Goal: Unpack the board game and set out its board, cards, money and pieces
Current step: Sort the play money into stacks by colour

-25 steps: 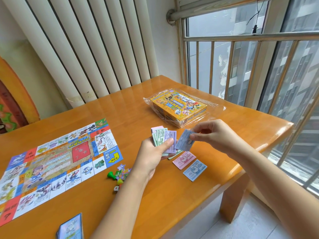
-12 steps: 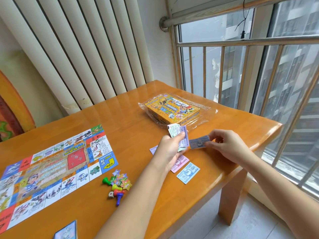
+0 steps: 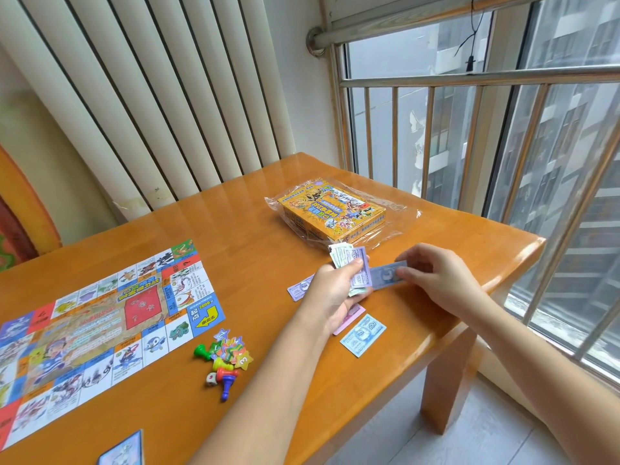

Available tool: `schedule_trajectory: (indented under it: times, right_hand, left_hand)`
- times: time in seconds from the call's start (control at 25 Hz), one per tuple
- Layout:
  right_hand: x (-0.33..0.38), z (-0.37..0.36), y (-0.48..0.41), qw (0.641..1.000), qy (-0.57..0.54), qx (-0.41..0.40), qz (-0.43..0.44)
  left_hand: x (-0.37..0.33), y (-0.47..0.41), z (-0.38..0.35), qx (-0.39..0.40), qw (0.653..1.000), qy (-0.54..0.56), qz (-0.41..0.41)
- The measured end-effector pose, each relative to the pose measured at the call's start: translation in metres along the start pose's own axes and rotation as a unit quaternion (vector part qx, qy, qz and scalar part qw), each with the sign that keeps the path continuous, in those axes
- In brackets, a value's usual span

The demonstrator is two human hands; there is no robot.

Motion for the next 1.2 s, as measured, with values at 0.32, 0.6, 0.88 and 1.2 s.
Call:
schedule_trajectory:
  times: [0.32,0.6,0.88,1.2]
  right_hand:
    - [0.016,-0.037,0.01,0.961,-0.133,0.198,-0.136]
    - [0.016,-0.073,0.03,0.949,-0.055,0.282,-0.132]
    - [0.018,-0.072,0.032,0.954,0.061,0.281,-0.08]
    - [0.048,-0.084,0.05,0.876,0.257,0.406,0.034]
  left_hand:
    - [-0.013,0.029,0.053,0.024,0.985,-0.164,-0.043]
    - [0.035,0.065,0.065,0.092,0.976,-0.181,0.076]
    - [0.039,0.066,0.063,0.113,0.979,-0.148,0.086]
    - [0.041,0.064,0.065,0.12,0.978,-0.146,0.087]
Point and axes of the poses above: each hand's wrist, its own y-axis away from the middle knuckle, its own z-axis out of the back of the hand, x = y × z, the point moved 9 cm from there along -y, towards the middle knuckle, and after that the axes turned 15 degrees about -y, right-handed, at the moved point
